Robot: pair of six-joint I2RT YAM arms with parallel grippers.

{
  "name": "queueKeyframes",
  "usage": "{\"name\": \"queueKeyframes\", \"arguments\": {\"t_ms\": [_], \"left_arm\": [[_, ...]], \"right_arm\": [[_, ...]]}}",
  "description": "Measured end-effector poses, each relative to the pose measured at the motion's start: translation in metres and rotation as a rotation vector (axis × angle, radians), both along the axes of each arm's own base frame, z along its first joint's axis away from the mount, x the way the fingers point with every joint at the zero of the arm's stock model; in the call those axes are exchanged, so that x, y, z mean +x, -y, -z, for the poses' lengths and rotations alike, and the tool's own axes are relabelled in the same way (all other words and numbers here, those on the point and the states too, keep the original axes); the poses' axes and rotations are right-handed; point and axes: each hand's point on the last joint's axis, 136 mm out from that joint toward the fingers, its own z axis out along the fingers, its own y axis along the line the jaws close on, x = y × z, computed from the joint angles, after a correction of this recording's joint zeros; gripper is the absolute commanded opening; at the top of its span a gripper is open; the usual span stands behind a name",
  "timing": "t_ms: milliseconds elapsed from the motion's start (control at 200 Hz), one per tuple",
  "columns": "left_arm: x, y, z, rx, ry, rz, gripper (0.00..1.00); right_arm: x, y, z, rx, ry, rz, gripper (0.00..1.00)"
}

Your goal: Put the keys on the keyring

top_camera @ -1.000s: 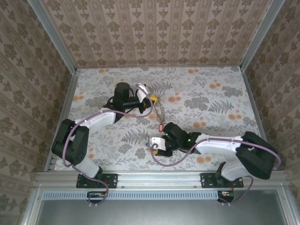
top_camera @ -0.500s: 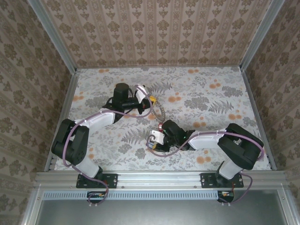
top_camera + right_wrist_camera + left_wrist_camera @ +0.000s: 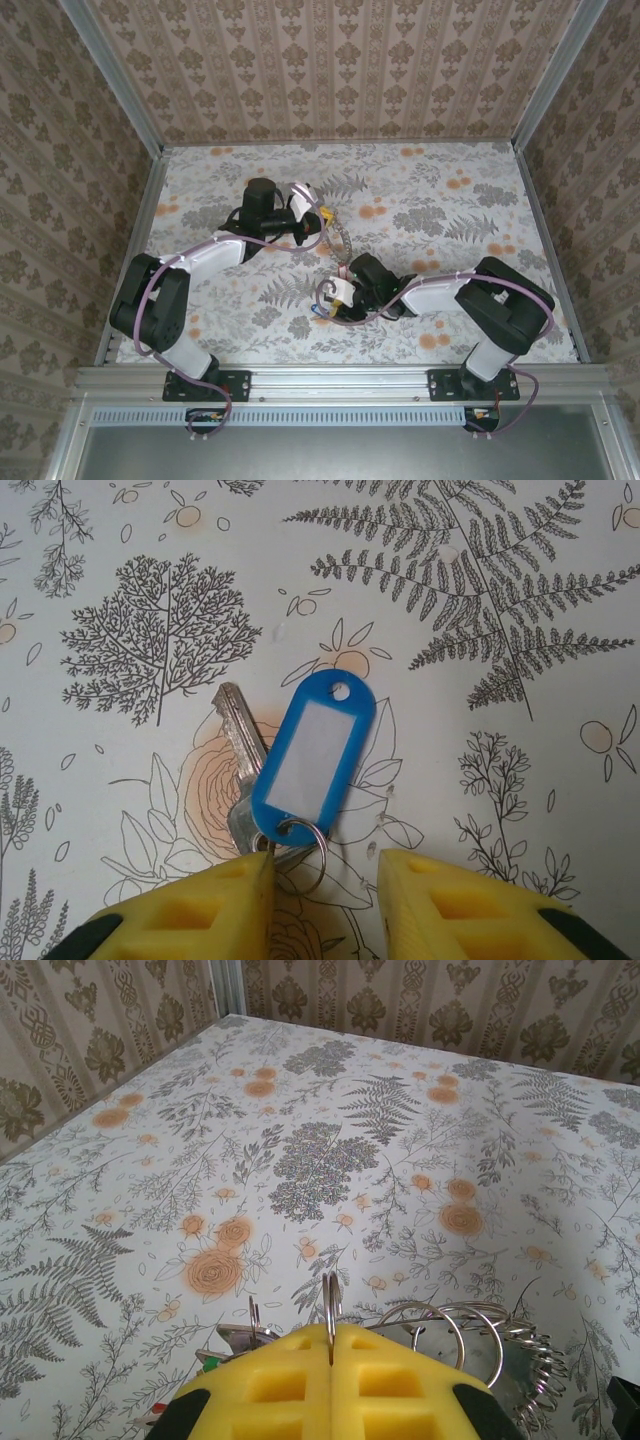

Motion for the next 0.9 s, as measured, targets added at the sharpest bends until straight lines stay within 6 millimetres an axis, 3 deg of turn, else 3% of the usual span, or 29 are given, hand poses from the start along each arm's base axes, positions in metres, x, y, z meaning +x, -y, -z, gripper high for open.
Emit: {"name": "queueKeyframes", "arguments": {"t_ms": [220,900], "left_arm": [[0.000,0.000,0.001,0.004,0.000,0.001,0.00],[-0.001,0.000,0.001,0.002,-0.001,0.005,0.00]], "right_arm": [[-0.005,-0.004,0.000,0.026,-0.026,-0.031,0.21],[-0.018,-0.005,0.000,0.057,-0.064,-0.070,0.06]]}}
